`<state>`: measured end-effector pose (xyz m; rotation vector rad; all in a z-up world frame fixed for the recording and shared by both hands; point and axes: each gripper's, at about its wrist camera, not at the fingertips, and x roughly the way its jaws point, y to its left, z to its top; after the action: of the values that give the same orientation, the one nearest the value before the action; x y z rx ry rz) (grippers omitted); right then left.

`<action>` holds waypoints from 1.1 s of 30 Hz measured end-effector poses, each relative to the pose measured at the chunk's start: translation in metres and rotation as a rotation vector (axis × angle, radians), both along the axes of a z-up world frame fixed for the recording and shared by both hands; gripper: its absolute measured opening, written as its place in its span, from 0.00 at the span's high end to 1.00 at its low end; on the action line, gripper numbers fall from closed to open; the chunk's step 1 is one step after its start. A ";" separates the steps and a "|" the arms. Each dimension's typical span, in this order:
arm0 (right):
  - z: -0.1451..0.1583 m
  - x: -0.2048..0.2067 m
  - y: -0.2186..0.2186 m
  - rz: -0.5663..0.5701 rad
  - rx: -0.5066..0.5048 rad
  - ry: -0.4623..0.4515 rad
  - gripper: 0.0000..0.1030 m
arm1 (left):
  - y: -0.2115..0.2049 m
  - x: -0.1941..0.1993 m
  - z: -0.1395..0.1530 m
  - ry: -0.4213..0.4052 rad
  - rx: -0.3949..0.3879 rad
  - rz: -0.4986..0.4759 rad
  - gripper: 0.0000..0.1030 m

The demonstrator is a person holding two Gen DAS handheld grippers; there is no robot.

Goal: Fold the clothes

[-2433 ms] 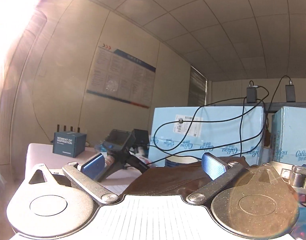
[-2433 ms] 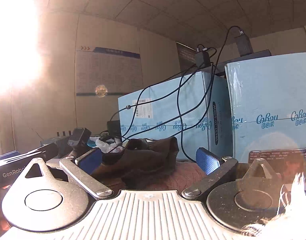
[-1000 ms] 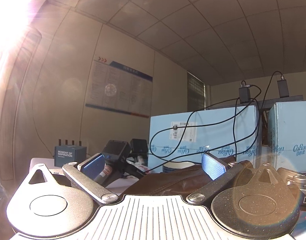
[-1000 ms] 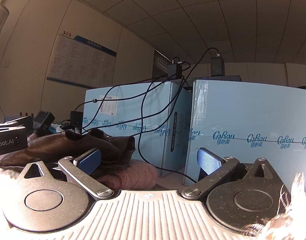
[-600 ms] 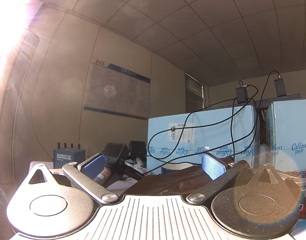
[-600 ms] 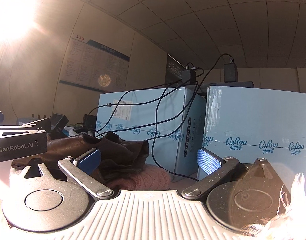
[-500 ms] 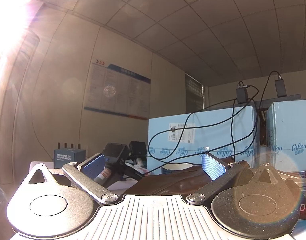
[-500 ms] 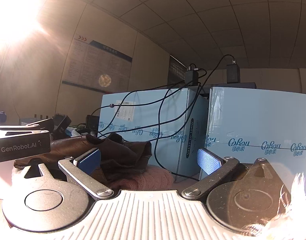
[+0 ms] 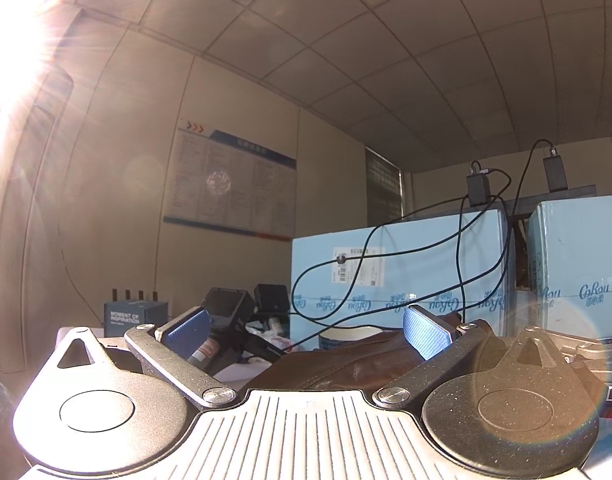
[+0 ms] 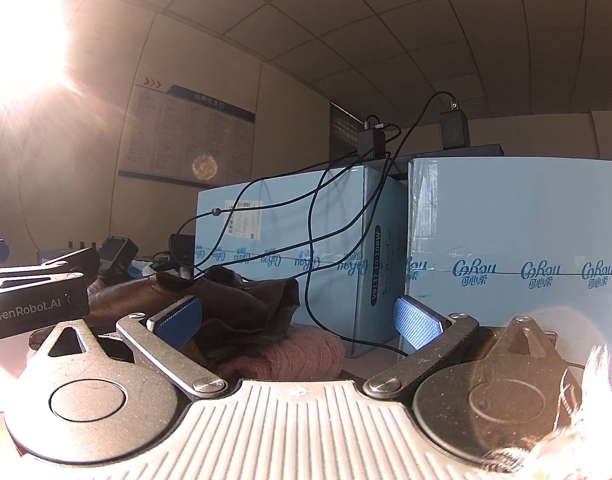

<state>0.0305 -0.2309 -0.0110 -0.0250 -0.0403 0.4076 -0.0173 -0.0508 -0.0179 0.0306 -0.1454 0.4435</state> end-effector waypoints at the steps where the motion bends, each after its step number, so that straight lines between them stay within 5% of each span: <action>1: 0.000 0.000 0.000 0.001 0.002 0.000 0.00 | 0.000 0.000 0.000 0.000 0.002 -0.001 0.00; 22: 0.000 0.003 -0.006 -0.007 0.032 0.016 0.00 | 0.001 -0.002 -0.001 -0.029 -0.005 -0.002 0.00; 33: 0.003 -0.017 -0.016 0.029 0.115 -0.124 0.00 | 0.004 -0.002 0.001 -0.019 -0.017 -0.004 0.00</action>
<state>0.0131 -0.2466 -0.0082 0.0642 -0.1863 0.4320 -0.0190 -0.0471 -0.0171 0.0095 -0.1608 0.4414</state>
